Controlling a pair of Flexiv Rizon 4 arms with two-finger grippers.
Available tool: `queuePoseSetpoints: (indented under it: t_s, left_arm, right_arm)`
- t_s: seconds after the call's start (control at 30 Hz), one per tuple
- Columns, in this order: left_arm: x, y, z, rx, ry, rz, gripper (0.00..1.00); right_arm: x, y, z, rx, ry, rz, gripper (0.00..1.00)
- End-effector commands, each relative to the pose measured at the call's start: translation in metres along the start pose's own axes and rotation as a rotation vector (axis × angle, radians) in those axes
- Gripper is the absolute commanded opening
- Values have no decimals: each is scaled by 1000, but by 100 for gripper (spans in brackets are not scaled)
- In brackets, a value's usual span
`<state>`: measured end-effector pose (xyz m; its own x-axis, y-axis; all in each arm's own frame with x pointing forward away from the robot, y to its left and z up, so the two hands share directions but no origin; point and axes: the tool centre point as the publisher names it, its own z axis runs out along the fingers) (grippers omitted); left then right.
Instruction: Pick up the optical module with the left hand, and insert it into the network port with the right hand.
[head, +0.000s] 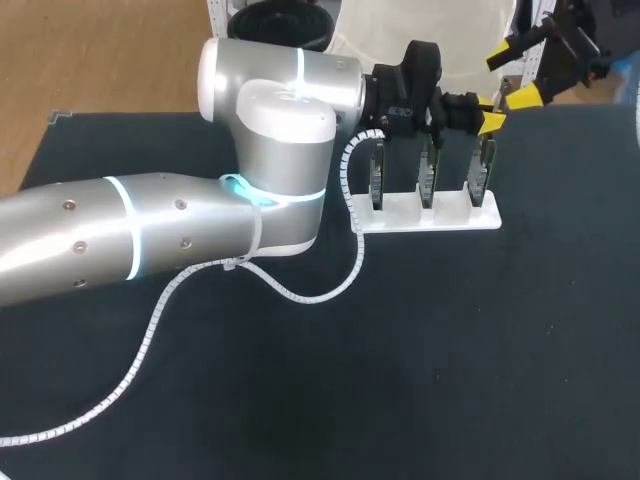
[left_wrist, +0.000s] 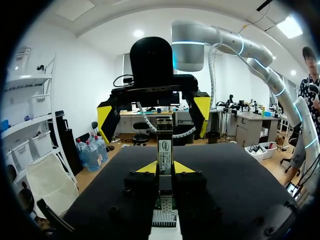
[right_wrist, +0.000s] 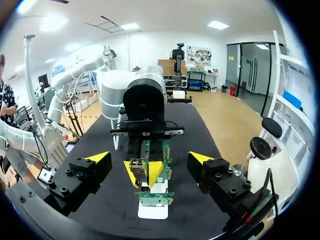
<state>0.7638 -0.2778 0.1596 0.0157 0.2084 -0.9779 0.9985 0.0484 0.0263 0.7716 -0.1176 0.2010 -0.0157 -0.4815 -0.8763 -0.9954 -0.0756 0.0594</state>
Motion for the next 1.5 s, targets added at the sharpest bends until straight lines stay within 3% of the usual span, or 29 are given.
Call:
queuePoseSetpoints:
  t_s: [0.03,0.8,0.83,0.9,1.5]
  left_arm:
    - [0,2,1,3,2,0,0]
    - [0,2,1,3,2,0,0]
    - [0,2,1,3,2,0,0]
    - [0,2,1,3,2,0,0]
    - [0,2,1,3,2,0,0]
  right_arm:
    - [-1,5,1,18,7,3,100]
    - [2,14,-2,27,8,14,100]
    - [2,14,-2,26,7,13,49]
    - [2,14,-2,26,6,11,0]
    - [4,16,-3,28,12,12,0]
